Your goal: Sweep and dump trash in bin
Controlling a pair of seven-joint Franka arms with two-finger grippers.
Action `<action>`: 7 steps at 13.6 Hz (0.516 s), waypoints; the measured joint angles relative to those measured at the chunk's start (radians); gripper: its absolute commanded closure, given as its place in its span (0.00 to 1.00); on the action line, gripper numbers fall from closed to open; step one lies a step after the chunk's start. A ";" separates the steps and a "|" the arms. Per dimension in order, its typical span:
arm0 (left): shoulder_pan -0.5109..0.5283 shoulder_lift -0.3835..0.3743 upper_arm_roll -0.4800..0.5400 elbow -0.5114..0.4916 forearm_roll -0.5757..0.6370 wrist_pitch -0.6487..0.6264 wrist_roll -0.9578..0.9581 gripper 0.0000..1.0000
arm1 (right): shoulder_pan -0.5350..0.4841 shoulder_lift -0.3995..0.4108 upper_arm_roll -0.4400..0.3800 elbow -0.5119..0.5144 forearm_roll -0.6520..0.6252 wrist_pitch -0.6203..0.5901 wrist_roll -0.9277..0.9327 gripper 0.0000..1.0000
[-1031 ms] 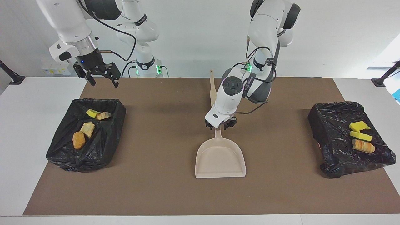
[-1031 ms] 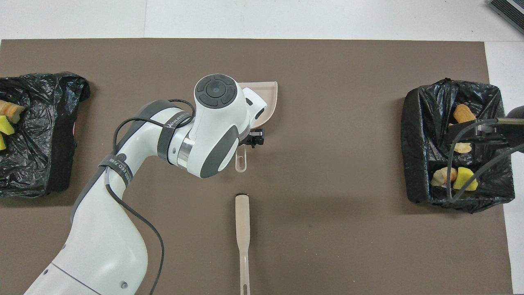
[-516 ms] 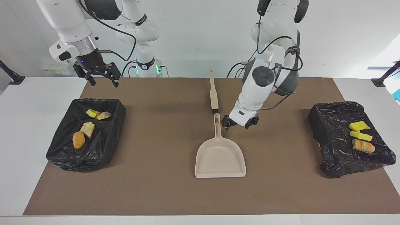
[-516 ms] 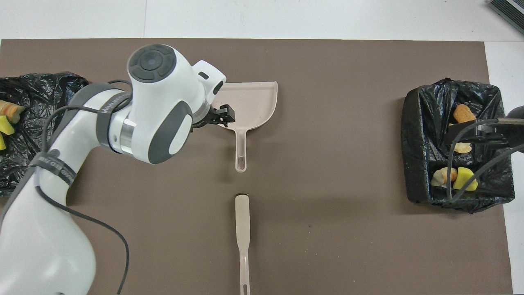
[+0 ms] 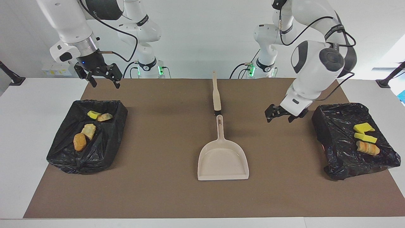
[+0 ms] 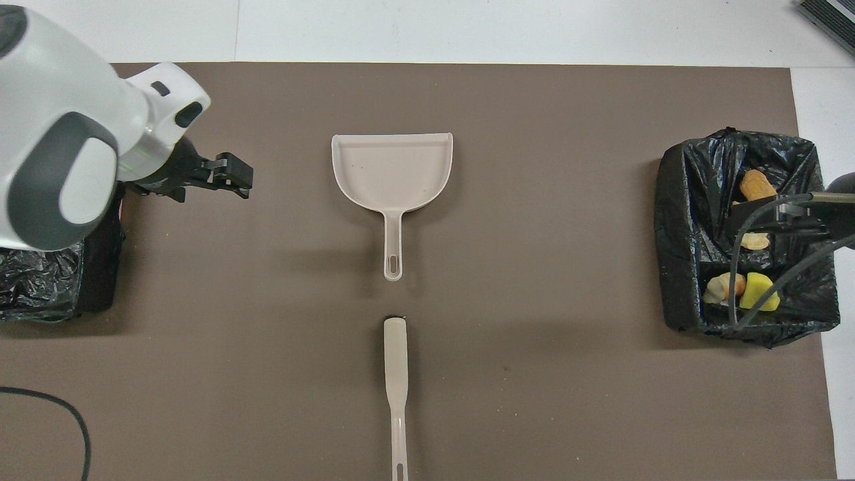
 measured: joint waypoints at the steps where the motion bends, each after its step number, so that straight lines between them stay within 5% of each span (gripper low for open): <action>1: 0.017 -0.029 0.000 0.000 0.019 -0.038 0.029 0.00 | 0.000 0.000 0.000 0.000 0.000 0.000 0.000 0.00; 7: 0.059 -0.204 0.001 0.000 0.078 -0.204 0.115 0.00 | 0.000 0.000 0.000 0.000 0.000 0.000 0.000 0.00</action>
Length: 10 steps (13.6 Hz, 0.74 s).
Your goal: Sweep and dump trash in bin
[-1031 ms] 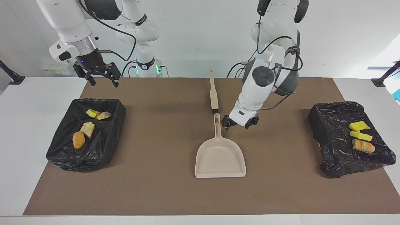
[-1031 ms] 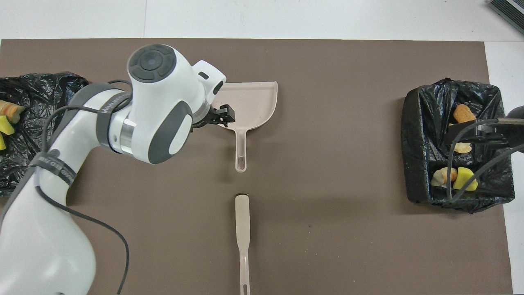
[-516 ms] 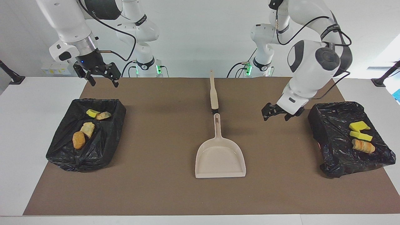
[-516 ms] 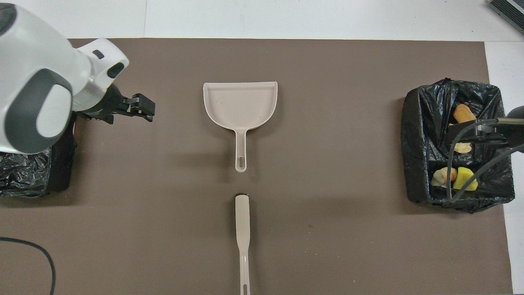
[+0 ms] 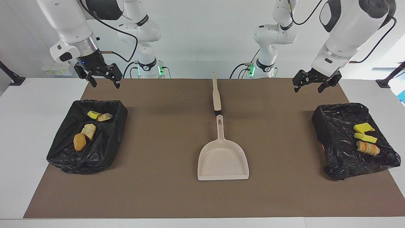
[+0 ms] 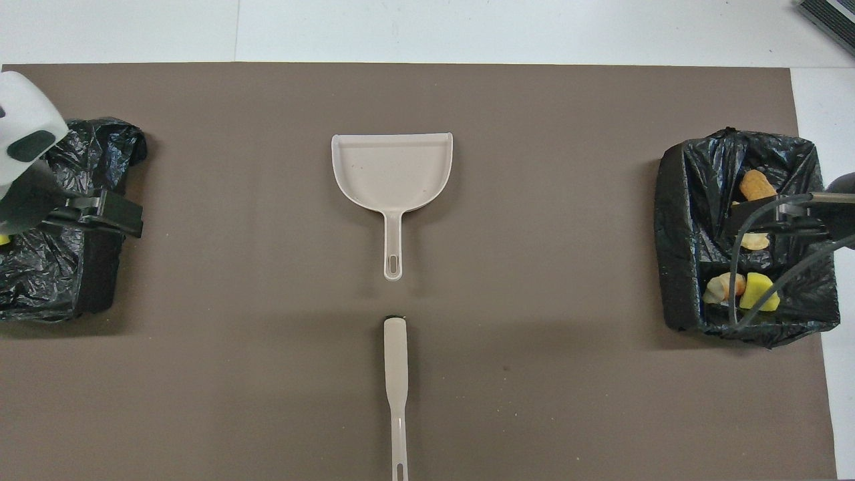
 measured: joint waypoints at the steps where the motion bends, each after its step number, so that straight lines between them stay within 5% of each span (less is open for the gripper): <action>1: 0.002 -0.025 -0.001 0.000 0.000 -0.024 0.002 0.00 | 0.000 0.000 0.000 0.000 0.000 0.000 0.000 0.00; 6: 0.002 -0.086 -0.004 -0.023 0.000 -0.066 0.013 0.00 | 0.000 0.000 0.000 0.000 0.000 0.000 0.000 0.00; 10: 0.005 -0.091 -0.004 -0.081 0.000 0.017 0.019 0.00 | 0.000 0.000 0.000 0.000 0.000 0.000 0.000 0.00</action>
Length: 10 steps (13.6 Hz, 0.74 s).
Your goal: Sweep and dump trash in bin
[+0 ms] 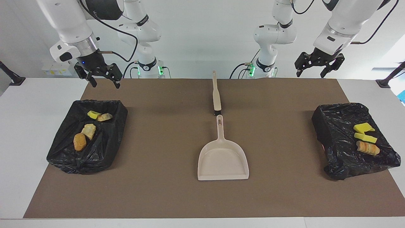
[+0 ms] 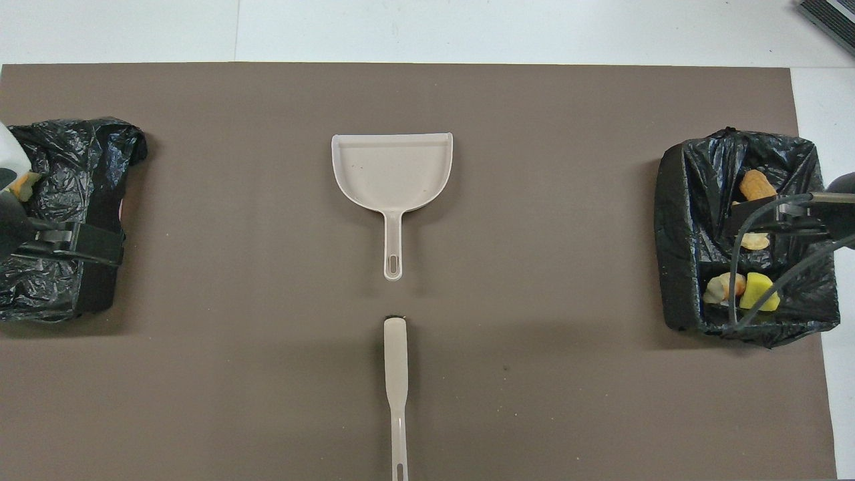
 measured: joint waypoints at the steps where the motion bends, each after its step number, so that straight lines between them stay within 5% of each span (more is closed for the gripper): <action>1: 0.004 0.000 0.001 -0.008 0.000 0.020 0.000 0.00 | 0.000 0.000 0.000 0.000 0.000 0.000 0.000 0.00; 10: 0.017 -0.001 0.003 -0.011 0.000 0.056 0.001 0.00 | 0.000 0.000 0.000 0.000 0.000 0.000 0.000 0.00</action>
